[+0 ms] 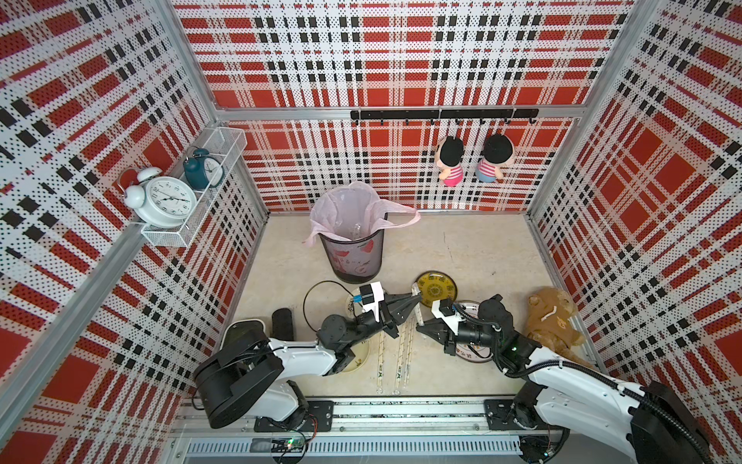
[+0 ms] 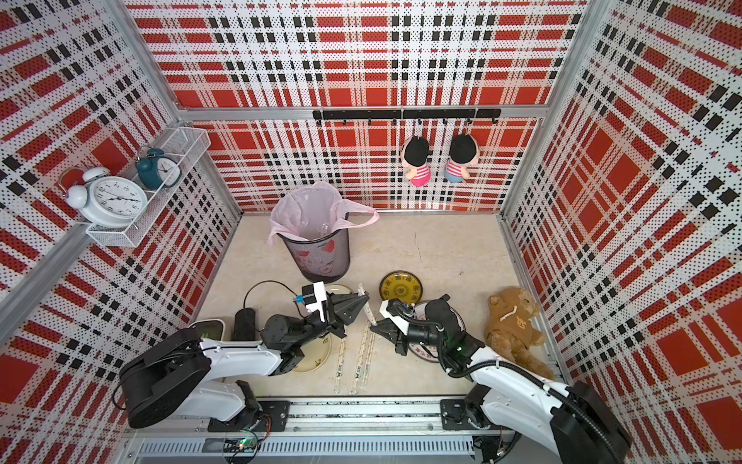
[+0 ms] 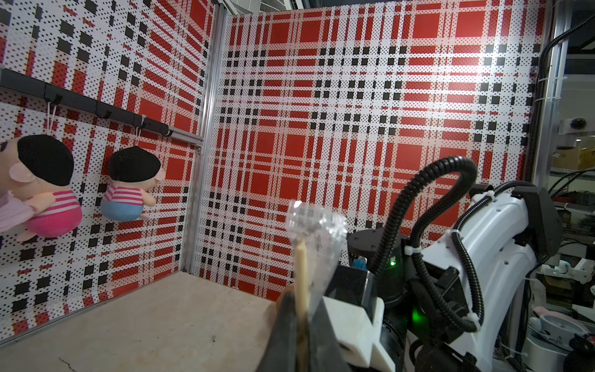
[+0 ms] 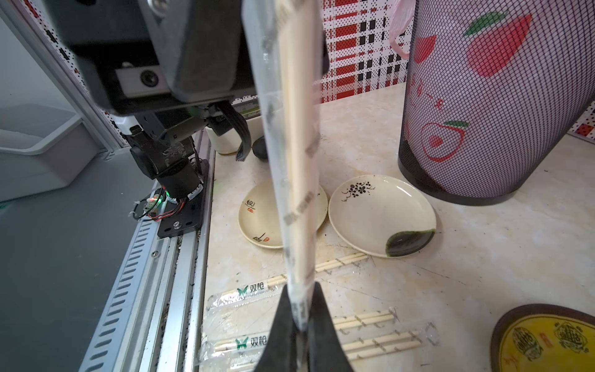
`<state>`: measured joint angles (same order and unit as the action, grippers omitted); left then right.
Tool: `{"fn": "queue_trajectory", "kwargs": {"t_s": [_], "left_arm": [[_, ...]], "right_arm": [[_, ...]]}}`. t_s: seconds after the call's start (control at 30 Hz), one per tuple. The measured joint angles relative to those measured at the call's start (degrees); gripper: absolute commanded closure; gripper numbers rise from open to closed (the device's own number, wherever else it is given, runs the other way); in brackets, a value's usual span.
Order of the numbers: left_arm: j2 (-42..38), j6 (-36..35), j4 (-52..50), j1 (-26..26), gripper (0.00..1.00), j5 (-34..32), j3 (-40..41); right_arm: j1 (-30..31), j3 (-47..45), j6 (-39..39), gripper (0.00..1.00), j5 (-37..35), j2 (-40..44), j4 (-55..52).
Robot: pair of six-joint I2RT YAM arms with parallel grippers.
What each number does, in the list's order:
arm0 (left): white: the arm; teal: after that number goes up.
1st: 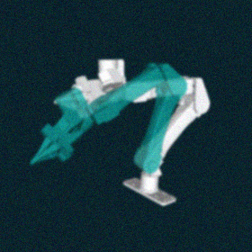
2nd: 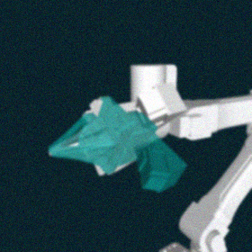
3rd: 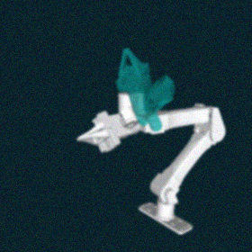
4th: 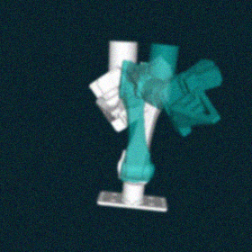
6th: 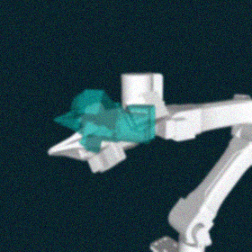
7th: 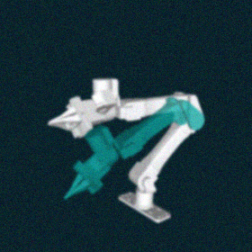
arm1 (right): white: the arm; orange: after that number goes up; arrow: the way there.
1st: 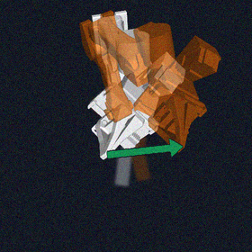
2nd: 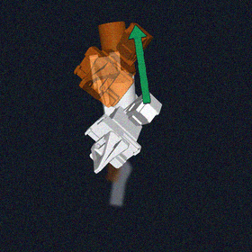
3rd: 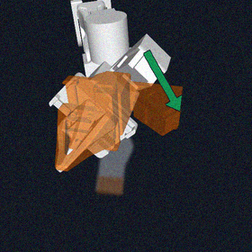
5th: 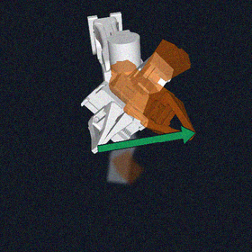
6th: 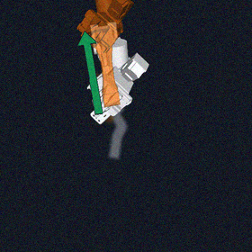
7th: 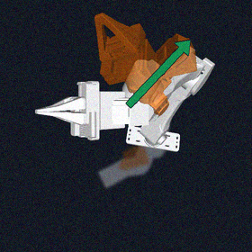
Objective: Remove the packaging of disposable chopsticks
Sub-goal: Remove the packet bag from the disposable chopsticks.
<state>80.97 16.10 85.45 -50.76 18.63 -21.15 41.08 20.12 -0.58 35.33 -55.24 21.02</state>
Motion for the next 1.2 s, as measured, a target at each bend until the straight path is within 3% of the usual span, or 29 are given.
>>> {"fn": "queue_trajectory", "kwargs": {"t_s": [0.17, 0.3, 0.6, 0.93, 1.2], "left_arm": [[-0.48, -0.09, -0.55, 0.07, 0.97, 0.04, 0.37], [-0.81, -0.13, -1.07, 0.24, 0.89, 0.26, 0.52], [-0.85, -0.37, -1.6, 0.5, 0.91, 0.37, 0.52], [1.46, -0.96, -1.31, 0.55, 0.85, 0.42, -0.26], [3.54, -1.99, -5.46, 0.37, 0.89, 3.45, 2.14]], "right_arm": [[0.0, 0.13, 0.46, 1.0, -0.02, 0.09, -0.66], [0.0, 0.13, 0.59, 1.0, -0.07, 0.09, -0.72], [0.0, 0.81, 0.59, 1.0, -0.26, 0.09, -1.57], [-0.02, 1.66, 0.72, 1.0, -0.85, 0.09, -4.09], [0.0, 4.9, 0.59, 1.0, -0.96, 0.09, -0.9]]}}
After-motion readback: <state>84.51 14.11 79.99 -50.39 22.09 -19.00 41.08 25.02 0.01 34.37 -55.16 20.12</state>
